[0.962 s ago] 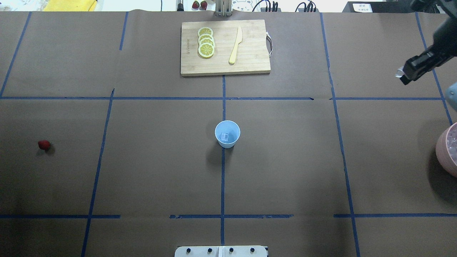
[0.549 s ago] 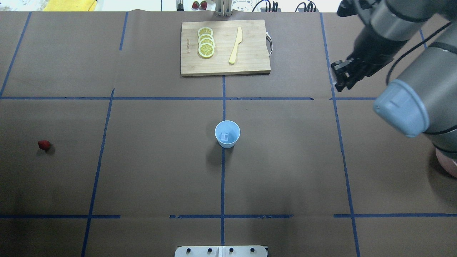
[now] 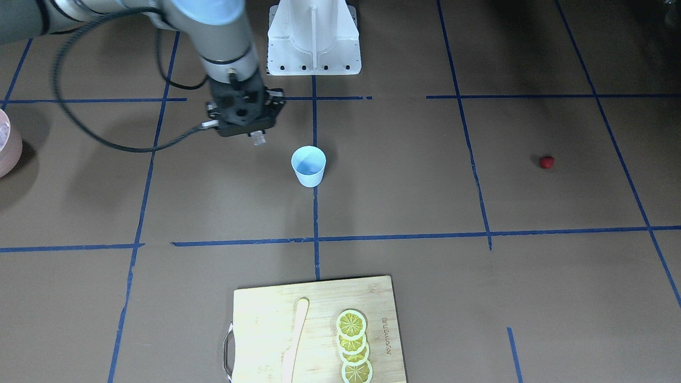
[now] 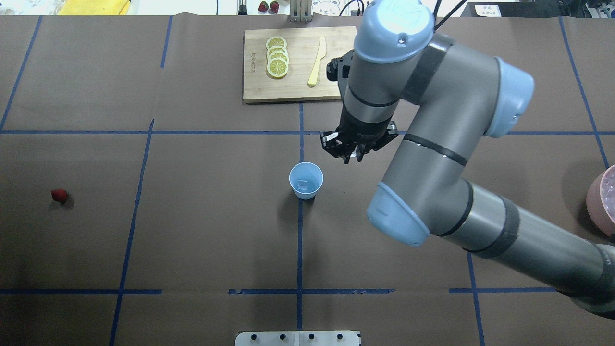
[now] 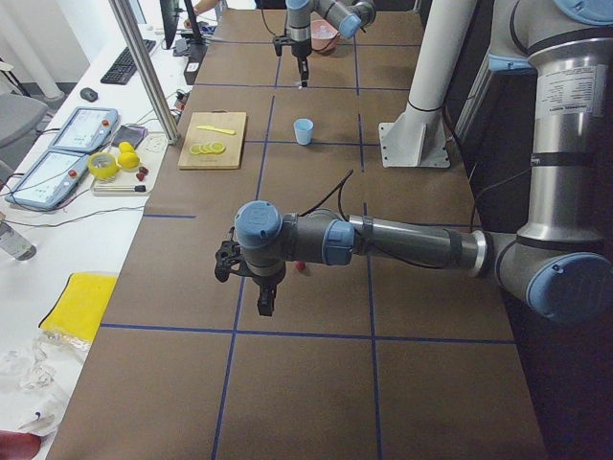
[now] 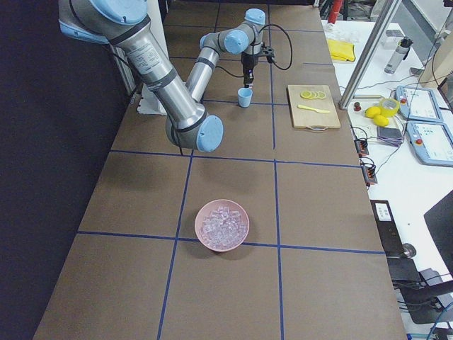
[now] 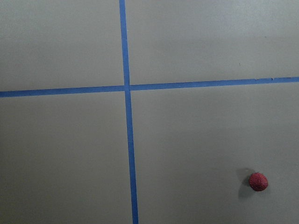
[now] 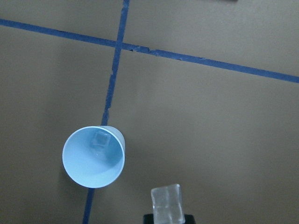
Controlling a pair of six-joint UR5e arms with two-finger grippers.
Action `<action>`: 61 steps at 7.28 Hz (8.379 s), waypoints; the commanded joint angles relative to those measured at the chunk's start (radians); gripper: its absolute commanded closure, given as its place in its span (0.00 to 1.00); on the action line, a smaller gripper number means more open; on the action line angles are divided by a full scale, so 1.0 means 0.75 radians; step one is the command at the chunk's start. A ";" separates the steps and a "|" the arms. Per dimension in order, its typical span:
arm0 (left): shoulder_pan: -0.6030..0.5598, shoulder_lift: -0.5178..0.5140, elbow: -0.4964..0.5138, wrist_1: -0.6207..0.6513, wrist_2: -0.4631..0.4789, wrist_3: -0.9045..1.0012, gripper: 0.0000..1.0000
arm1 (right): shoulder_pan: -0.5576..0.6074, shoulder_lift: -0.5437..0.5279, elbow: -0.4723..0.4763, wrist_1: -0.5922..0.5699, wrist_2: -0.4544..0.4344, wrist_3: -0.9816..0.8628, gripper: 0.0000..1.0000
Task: Put ice and strawberries in cup
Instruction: 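Carry the second ice cube with the right gripper over the cup, then open the right gripper to drop the ice cube into the cup, then withdraw the right gripper back to the ice bowl, then grasp a third ice cube from the pink bowl with the right gripper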
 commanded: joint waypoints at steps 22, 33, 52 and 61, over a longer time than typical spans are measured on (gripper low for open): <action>0.000 -0.009 -0.023 -0.016 -0.002 -0.073 0.00 | 0.580 -0.862 0.522 0.074 0.111 -0.717 0.01; 0.000 -0.007 -0.031 -0.016 -0.002 -0.077 0.00 | 0.965 -1.479 -0.009 1.008 0.291 -1.416 0.02; -0.002 -0.001 -0.042 -0.016 -0.002 -0.077 0.00 | 0.822 -1.485 -0.098 0.994 0.191 -1.486 0.35; -0.002 0.001 -0.062 -0.014 -0.004 -0.079 0.00 | 0.881 -1.483 0.075 0.842 0.272 -1.498 1.00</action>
